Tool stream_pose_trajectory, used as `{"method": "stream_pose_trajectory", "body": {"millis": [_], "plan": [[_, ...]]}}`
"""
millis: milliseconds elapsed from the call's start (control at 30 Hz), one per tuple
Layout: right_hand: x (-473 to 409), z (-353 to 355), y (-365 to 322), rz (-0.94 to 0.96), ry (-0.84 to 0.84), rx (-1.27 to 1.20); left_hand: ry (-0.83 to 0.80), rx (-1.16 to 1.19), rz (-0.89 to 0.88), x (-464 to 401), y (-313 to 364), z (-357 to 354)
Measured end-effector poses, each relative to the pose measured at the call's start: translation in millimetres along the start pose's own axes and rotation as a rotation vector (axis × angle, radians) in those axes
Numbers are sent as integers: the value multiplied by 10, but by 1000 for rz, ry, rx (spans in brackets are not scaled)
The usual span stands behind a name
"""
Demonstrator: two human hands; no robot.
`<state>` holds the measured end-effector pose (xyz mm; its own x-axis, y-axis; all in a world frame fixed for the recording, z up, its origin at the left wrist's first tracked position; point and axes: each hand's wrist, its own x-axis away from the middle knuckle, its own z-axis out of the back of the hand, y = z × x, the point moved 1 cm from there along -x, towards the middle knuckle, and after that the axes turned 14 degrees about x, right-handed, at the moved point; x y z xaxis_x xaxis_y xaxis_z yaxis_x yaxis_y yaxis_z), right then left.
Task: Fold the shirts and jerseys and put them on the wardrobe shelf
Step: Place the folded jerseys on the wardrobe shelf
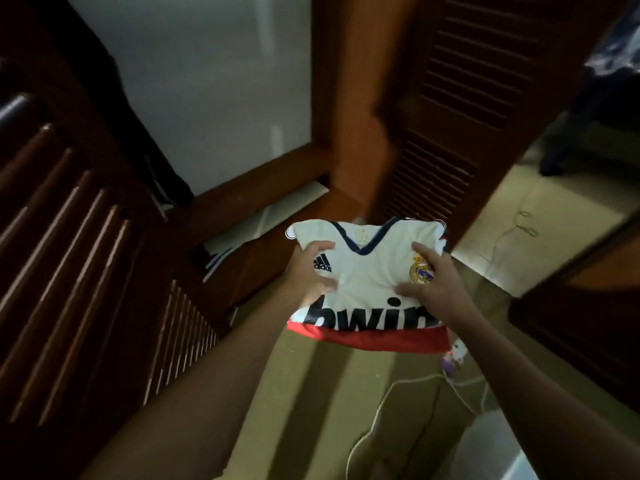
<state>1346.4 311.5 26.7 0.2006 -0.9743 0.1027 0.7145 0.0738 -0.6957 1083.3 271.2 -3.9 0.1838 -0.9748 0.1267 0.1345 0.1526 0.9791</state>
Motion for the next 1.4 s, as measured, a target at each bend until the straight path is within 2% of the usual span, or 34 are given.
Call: {"method": "stream_pose_trajectory", "body": {"millis": [200,333,867,1100,1200,1400], "plan": [[-1092,89,-97,153,-132,36,222,-44,32,-491,105,26],[-1806,-97,-266,226,-232,-49,330,-9,84,-883,52,206],[-4405,-1185,-989,347,-411,18,529,62,184,-2884,-319,1199],[-5534,-1881,-1477,433,-518,42,651,89,185,-3686,-571,1845],[-6033,-2271,-1648,459,-583,47,714,111,239,-4060,-734,2125],[-6952,-3111,-1864,469,-670,43,796,83,255,-4870,-1237,2602]]}}
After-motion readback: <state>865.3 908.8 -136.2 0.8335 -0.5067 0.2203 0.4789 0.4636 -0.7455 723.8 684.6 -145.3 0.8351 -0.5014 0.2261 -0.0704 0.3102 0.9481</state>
